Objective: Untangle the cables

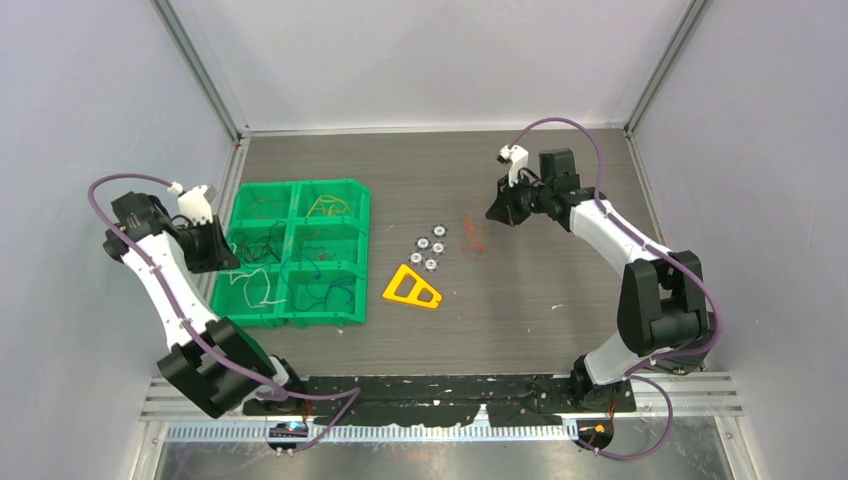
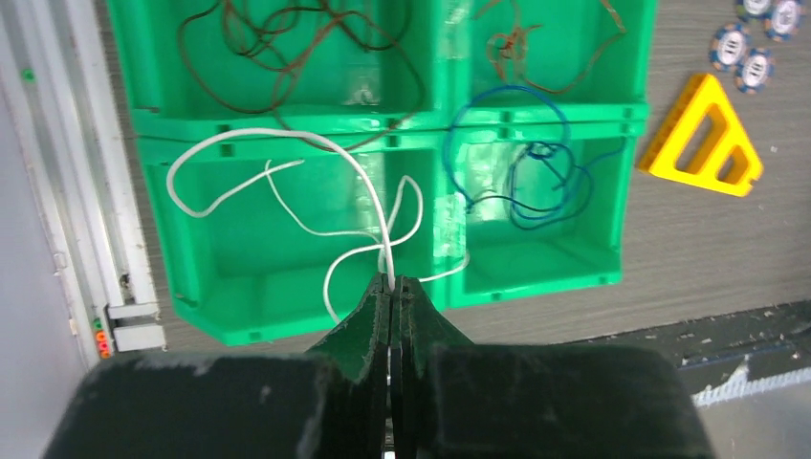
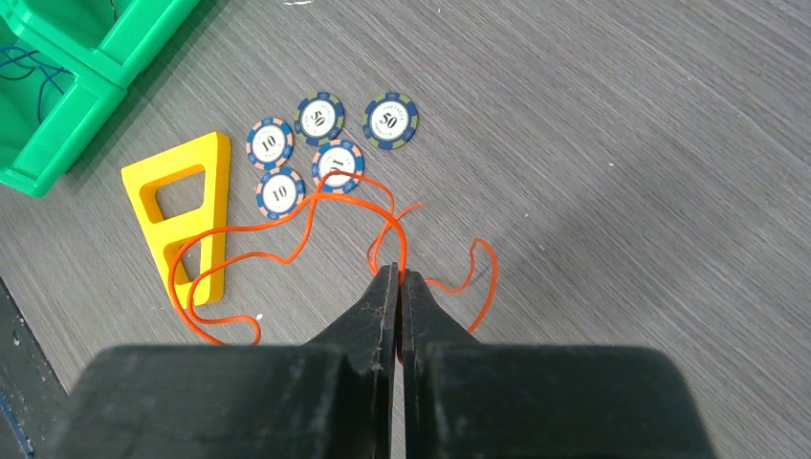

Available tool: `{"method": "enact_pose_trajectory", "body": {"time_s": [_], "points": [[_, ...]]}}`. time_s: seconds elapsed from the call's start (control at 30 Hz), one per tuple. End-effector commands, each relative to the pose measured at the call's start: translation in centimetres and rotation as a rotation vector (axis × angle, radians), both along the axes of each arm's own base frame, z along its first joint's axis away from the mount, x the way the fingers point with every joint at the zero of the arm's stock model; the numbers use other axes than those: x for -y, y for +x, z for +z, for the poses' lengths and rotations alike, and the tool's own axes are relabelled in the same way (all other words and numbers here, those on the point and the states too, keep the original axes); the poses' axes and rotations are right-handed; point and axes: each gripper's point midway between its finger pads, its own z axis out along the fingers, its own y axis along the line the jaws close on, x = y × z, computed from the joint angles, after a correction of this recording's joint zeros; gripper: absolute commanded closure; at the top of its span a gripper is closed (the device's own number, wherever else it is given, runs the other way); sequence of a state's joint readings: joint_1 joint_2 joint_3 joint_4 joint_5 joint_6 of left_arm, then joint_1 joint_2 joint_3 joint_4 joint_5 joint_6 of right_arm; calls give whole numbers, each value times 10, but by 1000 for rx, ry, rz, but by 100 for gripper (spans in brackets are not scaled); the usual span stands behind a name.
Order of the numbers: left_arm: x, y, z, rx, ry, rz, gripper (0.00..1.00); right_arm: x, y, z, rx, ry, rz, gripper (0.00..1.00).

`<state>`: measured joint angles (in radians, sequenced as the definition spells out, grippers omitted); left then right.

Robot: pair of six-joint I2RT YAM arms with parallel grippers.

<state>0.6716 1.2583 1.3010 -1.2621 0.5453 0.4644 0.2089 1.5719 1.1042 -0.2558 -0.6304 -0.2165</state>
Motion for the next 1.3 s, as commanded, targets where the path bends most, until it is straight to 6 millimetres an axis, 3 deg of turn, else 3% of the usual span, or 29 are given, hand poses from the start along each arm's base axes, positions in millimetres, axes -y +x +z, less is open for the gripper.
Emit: {"method": "enact_pose_trajectory", "body": {"time_s": [0.0, 0.2, 0.4, 0.47, 0.57, 0.8, 1.03, 1.27], "points": [[-38, 13, -18, -1, 81, 22, 100, 0, 7, 16, 43, -3, 19, 95], [-36, 6, -55, -57, 70, -26, 100, 1, 10, 19, 43, -5, 17, 95], [-19, -1, -73, -79, 76, -71, 100, 1, 9, 24, 54, -4, 23, 95], [-28, -4, -80, -99, 132, -39, 100, 2, 8, 25, 57, -3, 24, 95], [-58, -8, -84, -134, 267, 39, 100, 3, 6, 24, 55, -4, 24, 95], [-106, -12, -63, -134, 299, 178, 100, 2, 3, 21, 41, 6, 18, 95], [-125, -9, -68, -180, 294, 267, 100, 1, 7, 23, 35, 24, -6, 95], [-142, -3, -63, -181, 180, 373, 100, 3, 1, 24, 37, 18, -8, 95]]}}
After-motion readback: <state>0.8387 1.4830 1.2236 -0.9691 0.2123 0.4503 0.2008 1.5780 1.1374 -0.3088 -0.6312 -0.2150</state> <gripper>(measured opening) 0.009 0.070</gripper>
